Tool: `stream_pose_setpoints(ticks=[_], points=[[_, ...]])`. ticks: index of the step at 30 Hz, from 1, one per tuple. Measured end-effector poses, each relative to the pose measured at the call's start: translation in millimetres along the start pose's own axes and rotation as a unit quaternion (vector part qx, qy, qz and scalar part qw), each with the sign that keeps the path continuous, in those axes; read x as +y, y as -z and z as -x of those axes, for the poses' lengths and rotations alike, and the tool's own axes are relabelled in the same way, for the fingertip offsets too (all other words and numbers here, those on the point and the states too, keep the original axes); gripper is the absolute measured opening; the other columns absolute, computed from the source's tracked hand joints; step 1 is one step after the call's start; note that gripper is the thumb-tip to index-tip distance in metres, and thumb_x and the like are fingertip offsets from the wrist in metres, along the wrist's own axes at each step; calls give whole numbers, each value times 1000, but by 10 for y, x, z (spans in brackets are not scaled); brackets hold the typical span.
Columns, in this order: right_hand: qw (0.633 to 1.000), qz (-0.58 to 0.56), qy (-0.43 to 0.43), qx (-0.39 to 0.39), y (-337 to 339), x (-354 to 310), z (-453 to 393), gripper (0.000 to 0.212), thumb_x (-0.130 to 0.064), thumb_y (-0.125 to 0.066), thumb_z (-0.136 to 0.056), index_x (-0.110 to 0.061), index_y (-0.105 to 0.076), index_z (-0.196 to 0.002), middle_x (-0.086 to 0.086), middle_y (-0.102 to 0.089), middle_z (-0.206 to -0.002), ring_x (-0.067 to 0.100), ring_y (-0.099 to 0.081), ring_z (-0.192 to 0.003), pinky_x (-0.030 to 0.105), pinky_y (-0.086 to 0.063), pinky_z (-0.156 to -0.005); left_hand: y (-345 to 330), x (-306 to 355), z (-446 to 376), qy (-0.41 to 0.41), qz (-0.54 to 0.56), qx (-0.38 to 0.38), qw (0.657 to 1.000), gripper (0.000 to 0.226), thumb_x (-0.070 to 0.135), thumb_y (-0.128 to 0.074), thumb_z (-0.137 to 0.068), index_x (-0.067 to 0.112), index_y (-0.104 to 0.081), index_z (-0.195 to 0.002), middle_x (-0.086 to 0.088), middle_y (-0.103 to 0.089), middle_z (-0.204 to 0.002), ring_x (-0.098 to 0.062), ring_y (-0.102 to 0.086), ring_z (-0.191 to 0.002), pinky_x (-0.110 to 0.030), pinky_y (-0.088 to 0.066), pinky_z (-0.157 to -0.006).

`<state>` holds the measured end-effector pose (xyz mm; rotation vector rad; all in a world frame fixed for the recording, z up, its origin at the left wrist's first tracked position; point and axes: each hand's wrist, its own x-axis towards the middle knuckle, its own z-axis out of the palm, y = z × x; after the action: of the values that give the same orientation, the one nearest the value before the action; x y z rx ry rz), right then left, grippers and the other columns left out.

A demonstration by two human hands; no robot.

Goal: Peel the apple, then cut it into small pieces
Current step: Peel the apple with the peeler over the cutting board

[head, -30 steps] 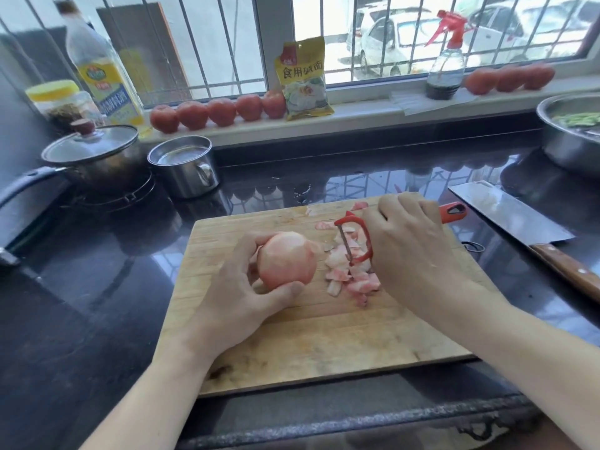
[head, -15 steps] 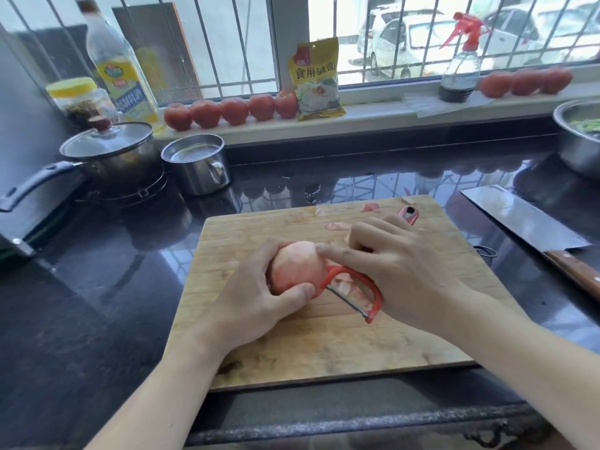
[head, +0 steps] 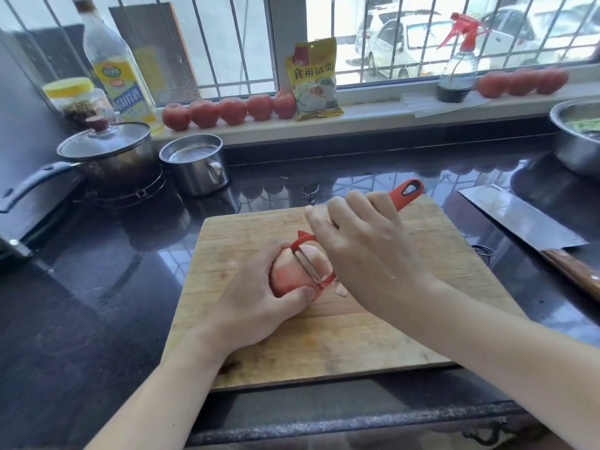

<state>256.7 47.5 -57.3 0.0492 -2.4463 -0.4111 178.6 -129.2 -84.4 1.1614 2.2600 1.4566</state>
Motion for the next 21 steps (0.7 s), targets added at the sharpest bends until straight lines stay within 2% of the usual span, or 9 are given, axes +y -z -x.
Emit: stream_pose_setpoints(ticks=[2, 3, 7, 10, 14, 15, 18, 20, 21], points=[[1000, -4, -3, -10, -84, 73, 40, 52, -17, -75, -75, -6, -63, -124, 6, -53, -88, 29, -51, -84, 41, -35, -78, 8, -34, -1, 6, 7, 0, 1000, 43, 47, -73, -67, 44, -60, -108, 21, -68, -102, -6, -67, -90, -13, -49, -73], [999, -7, -14, -28, -111, 108, 53, 61, -17, -81, -69, -7, -62, -126, 5, -52, -89, 29, -50, -85, 41, -34, -78, 14, -50, -1, 8, 11, 0, 1000, 45, 47, -73, -67, 45, -60, -109, 21, -68, -103, -7, -67, -90, -15, -50, -73], [994, 18, -75, -75, -232, 208, 111, 31, 1, -63, -77, -12, -66, -105, 3, -52, -84, 28, -48, -83, 39, -33, -78, 66, -89, 16, -3, 65, 35, 997, 48, 46, -72, -65, 44, -62, -112, 16, -68, -105, -9, -68, -92, -19, -53, -76], [986, 33, -101, -127, -257, 294, 196, 35, 7, -49, -75, -12, -63, -102, 5, -58, -93, 30, -52, -92, 42, -36, -87, 101, -56, 29, -18, 128, 66, 989, 55, 40, -75, -66, 36, -61, -119, 14, -68, -110, -6, -67, -97, -17, -52, -80], [981, 39, -128, -139, -119, 407, 171, 36, 8, -46, -72, -17, -54, -96, 2, -50, -89, 26, -44, -86, 39, -35, -82, 78, -41, 9, -17, 110, 40, 993, 66, 2, -84, -72, 28, -56, -126, 11, -63, -117, 2, -64, -102, -10, -49, -84], [980, 32, -131, -146, -90, 424, 158, 38, 8, -42, -72, -18, -52, -97, 1, -48, -90, 25, -42, -87, 38, -34, -82, 76, -54, 5, -15, 104, 39, 994, 68, 0, -82, -71, 29, -56, -127, 10, -61, -119, 0, -63, -103, -11, -49, -84], [981, -6, -149, -124, -13, 370, 118, 29, 3, -52, -81, -20, -57, -99, -1, -50, -89, 23, -43, -85, 37, -35, -80, 93, -114, 8, 7, 87, 42, 995, 68, 12, -76, -70, 42, -51, -124, 18, -58, -114, -2, -61, -98, -13, -49, -82], [985, -42, -142, -93, 49, 261, 116, 13, -15, -62, -83, -18, -59, -95, -1, -54, -85, 24, -46, -82, 38, -36, -77, 99, -133, 12, 15, 65, 39, 997, 71, 16, -78, -70, 46, -49, -127, 23, -57, -112, -3, -61, -98, -14, -49, -82], [985, -54, -130, -97, 83, 190, 101, 19, -28, -66, -79, -18, -59, -94, -1, -55, -85, 24, -48, -82, 38, -35, -76, 95, -137, 13, 16, 51, 38, 998, 74, 17, -82, -71, 46, -48, -129, 25, -57, -113, -5, -61, -100, -15, -50, -83]])
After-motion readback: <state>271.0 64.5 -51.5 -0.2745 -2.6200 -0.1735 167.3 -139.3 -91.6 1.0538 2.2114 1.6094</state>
